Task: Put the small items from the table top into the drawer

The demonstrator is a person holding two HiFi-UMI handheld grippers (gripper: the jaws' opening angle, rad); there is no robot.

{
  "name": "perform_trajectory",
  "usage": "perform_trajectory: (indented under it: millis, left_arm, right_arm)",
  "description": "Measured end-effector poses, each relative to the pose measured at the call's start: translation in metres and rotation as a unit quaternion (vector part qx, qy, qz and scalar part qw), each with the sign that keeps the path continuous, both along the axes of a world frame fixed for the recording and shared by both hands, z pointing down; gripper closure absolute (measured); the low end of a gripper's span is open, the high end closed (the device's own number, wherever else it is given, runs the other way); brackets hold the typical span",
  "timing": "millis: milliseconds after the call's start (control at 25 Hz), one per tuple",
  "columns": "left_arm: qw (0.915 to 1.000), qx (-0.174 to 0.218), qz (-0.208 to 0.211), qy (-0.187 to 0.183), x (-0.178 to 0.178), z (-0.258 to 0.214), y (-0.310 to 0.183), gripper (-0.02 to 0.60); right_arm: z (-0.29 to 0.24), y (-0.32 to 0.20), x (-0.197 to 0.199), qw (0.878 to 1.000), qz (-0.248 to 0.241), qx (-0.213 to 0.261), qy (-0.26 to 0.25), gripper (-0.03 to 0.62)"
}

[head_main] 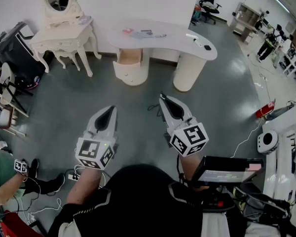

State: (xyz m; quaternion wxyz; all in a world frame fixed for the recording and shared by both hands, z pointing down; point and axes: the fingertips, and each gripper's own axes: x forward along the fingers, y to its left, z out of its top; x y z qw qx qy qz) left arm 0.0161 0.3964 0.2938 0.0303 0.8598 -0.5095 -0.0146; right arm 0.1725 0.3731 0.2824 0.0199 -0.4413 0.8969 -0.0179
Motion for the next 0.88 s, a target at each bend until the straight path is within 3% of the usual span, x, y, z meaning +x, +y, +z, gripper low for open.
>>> perform_trajectory:
  millis: [400,880]
  left_arm:
    - [0.9997,-0.012,0.019,0.007,-0.005,0.003,0.022,0.581]
    - [0.9988,-0.025,0.037,0.019,-0.034,0.015,0.026,0.581]
  right_arm:
    - [0.001,0.021,-0.006,1.0,0.003,0.001,-0.007,0.568]
    - [0.002,0.029,-0.036,1.0,0.008,0.001,-0.025,0.566]
